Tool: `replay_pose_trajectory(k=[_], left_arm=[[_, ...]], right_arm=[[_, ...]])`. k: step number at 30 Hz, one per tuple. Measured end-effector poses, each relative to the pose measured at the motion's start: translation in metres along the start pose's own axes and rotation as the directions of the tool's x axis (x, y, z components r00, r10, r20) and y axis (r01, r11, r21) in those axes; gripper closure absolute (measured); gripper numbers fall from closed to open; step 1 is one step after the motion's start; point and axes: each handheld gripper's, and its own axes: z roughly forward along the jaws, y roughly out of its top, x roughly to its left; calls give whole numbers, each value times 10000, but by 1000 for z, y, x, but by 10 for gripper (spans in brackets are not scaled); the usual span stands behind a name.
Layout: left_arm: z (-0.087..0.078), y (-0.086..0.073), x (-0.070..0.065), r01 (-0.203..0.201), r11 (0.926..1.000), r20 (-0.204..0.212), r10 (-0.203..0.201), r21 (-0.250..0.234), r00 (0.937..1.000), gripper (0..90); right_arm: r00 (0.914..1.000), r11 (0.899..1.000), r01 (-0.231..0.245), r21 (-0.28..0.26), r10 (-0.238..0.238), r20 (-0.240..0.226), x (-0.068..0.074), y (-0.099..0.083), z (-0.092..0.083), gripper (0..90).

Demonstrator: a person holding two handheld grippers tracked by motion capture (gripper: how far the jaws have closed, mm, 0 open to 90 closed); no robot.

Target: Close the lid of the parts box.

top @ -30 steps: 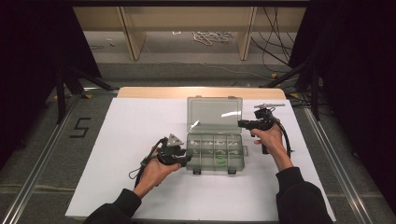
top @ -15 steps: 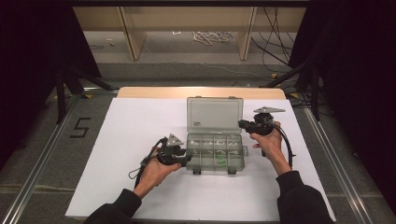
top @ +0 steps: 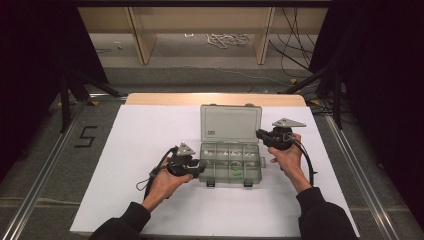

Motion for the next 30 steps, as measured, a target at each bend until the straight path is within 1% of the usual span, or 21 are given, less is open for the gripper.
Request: replay_pose_trajectory(k=[1,2,7,8,10,11,12,13,14,15,16,17,18,19,21,23,24,25,28,29,30], left_arm=[[0,0,0,7,10000,17,-7,16,10000,622],[0,0,0,-9,10000,21,9,12,10000,622],[0,0,0,-63,10000,-17,63,26,10000,616],[0,0,0,-98,9999,-3,98,54,10000,614],[0,0,0,-194,9998,7,194,64,9998,609],[0,0,0,-144,9999,10,144,68,9999,607],[0,0,0,-93,9999,12,93,57,10000,602],[1,0,0,-58,10000,20,58,67,10000,594],[2,-1,0,-14,10000,-20,14,31,10000,574],[2,-1,1,-27,9999,-48,27,106,10000,552],[2,0,3,-160,9998,-54,160,116,9999,532],[1,0,3,102,9997,-94,-101,211,9999,512],[1,0,4,124,9998,-72,-123,130,9999,496],[1,1,5,329,9994,-176,-329,46,9993,474],[-2,3,8,208,9998,-280,-207,28,9994,436],[-5,8,11,342,9993,-347,-348,-177,9988,409],[-7,11,12,531,9980,-303,-542,-352,9981,391],[-9,13,12,800,9951,-296,-818,-586,9962,375],[-14,24,13,832,9935,-290,-856,-778,9959,343],[-17,30,15,641,9951,-307,-665,-754,9973,339],[-19,33,15,576,9953,-377,-607,-784,9974,332]], right_arm=[[10000,9997,-15,229,14,51,1,0,-2,829],[10000,9999,37,-141,-37,-20,1,-2,0,829],[9995,9990,325,-301,-325,-3,1,-4,-2,828],[9997,9992,232,-337,-236,-118,2,-5,-2,828],[9987,9984,473,-317,-468,186,2,-5,-3,828],[9988,9979,479,-426,-473,133,2,-5,-2,828],[9997,9988,256,-413,-257,-22,4,-6,-2,828],[9992,9977,397,-545,-392,100,3,-6,-2,828],[9990,9974,442,-574,-440,44,3,-7,-3,829],[9988,9979,486,-437,-481,134,3,-7,-4,829],[9994,9979,358,-534,-355,59,5,-7,-3,829],[9991,9987,385,-336,-379,191,5,-7,-5,829],[9992,9987,376,-336,-371,167,6,-7,-6,829],[9991,9986,395,-347,-389,171,6,-7,-5,829],[9975,9962,657,-573,-641,284,5,-8,-5,829],[9980,9965,617,-565,-608,183,5,-8,-5,829],[9983,9968,570,-554,-564,126,6,-9,-5,829],[9973,9959,710,-559,-697,253,5,-8,-5,829],[9960,9946,841,-602,-822,340,5,-9,-6,828],[9965,9956,785,-503,-769,319,5,-9,-7,828],[9962,9928,850,-848,-830,270,5,-10,-4,828]])
